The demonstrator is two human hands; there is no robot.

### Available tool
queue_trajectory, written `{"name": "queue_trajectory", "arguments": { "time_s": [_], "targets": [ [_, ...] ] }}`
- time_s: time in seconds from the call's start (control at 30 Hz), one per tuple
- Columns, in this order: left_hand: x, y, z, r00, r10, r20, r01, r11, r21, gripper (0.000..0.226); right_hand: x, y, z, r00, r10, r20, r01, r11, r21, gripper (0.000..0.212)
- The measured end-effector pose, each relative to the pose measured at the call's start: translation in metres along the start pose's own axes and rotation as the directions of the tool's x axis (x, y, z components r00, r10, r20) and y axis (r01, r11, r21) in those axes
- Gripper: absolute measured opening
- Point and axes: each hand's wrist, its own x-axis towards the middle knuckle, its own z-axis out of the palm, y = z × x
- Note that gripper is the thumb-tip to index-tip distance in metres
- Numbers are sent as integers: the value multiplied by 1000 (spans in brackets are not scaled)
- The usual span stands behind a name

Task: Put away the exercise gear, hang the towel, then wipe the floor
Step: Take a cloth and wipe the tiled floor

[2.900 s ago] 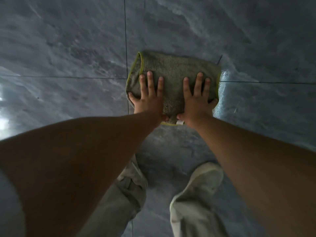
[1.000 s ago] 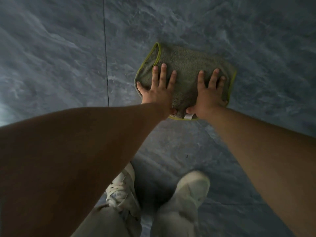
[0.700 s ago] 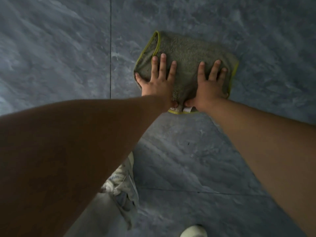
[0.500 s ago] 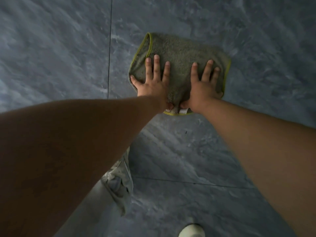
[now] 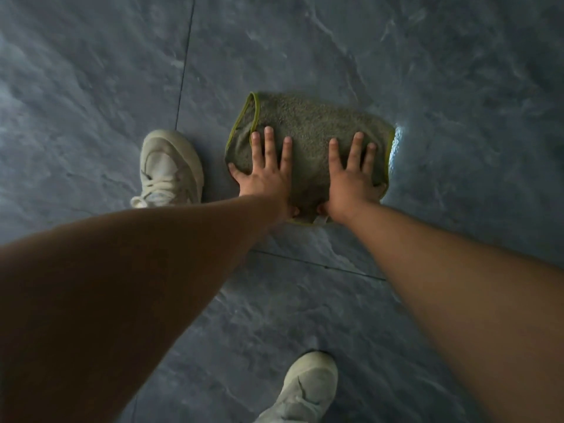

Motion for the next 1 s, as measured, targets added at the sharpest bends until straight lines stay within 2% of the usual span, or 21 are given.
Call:
{"name": "queue_trajectory", "arguments": {
  "time_s": [0.37, 0.6, 0.8, 1.0],
  "targets": [
    [-51, 49, 66, 1000, 1, 5, -1, 999, 50, 141, -52, 41, 80, 995, 90, -35, -87, 993, 75, 129],
    [-69, 59, 90, 999, 51, 5, -52, 991, 120, 140, -75, 40, 118, 979, 199, -34, -187, 958, 217, 110],
    [-85, 32, 107, 982, 185, 27, -186, 952, 245, 146, -115, 23, 139, 971, 236, 28, -234, 926, 297, 137],
    [-114, -18, 137, 958, 287, 19, -279, 911, 305, 144, -155, -12, 180, 971, 238, 15, -232, 927, 293, 139]
  ]
}}
